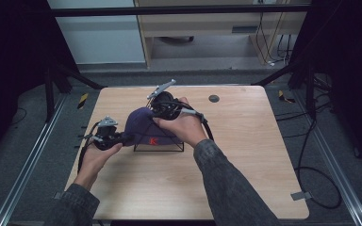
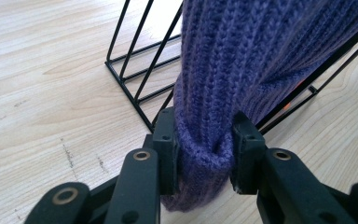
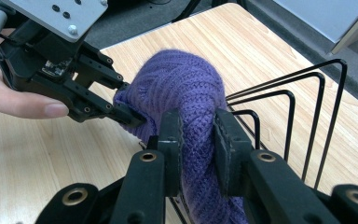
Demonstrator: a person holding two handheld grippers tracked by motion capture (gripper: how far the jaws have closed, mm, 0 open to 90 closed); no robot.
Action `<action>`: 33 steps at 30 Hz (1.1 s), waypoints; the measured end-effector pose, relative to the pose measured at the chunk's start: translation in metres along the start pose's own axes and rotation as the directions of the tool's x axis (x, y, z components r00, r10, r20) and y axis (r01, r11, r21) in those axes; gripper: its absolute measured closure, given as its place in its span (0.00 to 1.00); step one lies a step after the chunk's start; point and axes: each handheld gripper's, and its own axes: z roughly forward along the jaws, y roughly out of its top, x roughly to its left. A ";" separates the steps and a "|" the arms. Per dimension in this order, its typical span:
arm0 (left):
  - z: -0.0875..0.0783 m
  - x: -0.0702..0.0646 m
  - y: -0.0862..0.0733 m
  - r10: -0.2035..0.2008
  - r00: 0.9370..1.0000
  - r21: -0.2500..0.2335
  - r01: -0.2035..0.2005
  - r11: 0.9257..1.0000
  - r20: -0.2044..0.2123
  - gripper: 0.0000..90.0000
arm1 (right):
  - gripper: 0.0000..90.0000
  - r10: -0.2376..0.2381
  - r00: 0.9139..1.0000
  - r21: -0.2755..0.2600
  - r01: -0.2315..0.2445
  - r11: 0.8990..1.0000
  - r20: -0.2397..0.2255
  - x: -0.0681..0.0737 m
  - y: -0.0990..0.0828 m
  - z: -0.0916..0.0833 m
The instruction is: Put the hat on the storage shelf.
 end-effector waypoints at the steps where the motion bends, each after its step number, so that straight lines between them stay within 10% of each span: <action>1: 0.000 0.000 -0.001 0.001 1.000 -0.001 -0.001 1.000 0.000 0.75 | 0.83 -0.002 1.000 0.001 0.002 1.000 0.002 0.000 0.000 0.000; 21: -0.024 -0.001 0.000 0.002 0.998 -0.078 -0.007 0.997 -0.068 0.51 | 0.63 -0.007 1.000 -0.028 0.008 1.000 0.019 0.008 0.009 -0.007; 23: -0.029 0.001 -0.004 -0.025 0.999 -0.118 0.021 0.993 -0.034 0.43 | 0.61 -0.007 1.000 -0.026 0.007 1.000 0.022 0.009 0.008 -0.008; 33: -0.039 0.005 -0.024 -0.106 0.988 -0.110 0.094 0.989 -0.113 0.20 | 0.46 0.001 0.999 -0.019 -0.001 1.000 0.048 0.015 0.006 -0.014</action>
